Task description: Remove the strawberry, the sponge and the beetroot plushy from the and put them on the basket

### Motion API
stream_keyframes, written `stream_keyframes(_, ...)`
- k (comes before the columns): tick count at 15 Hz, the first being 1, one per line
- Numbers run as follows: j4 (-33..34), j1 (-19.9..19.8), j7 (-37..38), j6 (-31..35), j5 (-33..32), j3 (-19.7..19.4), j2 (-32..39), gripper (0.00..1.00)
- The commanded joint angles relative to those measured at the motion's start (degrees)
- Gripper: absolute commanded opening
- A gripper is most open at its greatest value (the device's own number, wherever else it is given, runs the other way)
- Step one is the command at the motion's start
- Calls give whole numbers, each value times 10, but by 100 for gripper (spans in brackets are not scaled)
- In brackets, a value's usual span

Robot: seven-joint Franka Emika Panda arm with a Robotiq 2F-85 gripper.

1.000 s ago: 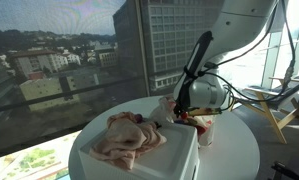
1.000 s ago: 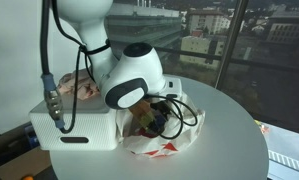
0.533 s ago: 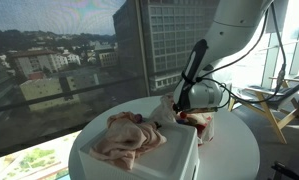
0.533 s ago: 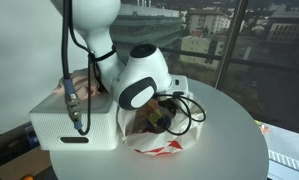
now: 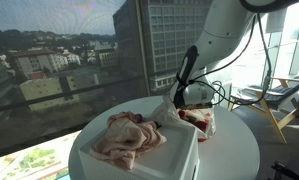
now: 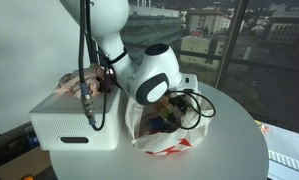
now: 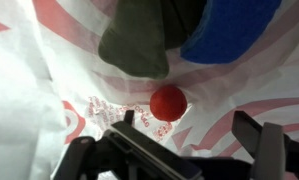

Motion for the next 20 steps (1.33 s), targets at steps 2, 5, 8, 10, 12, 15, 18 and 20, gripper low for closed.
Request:
stream_keyframes(2,69,-17,77,-15,-60,-9,51,100)
stream_keyframes(5,97,-31,109,-13,-89,-7,78,100)
stream_keyframes(8,120,-41,128,-15,-99,-10,105,100)
stream_keyframes(10,134,-49,132,-14,-102,-5,118,100)
stream_keyframes(12,142,-56,133,-14,-103,1,122,100)
stream_keyframes(15,130,-62,126,-7,-105,18,109,66)
stream_keyframes(18,105,-49,126,-11,-105,16,91,43)
stream_keyframes(20,95,-38,129,-9,-105,5,87,27)
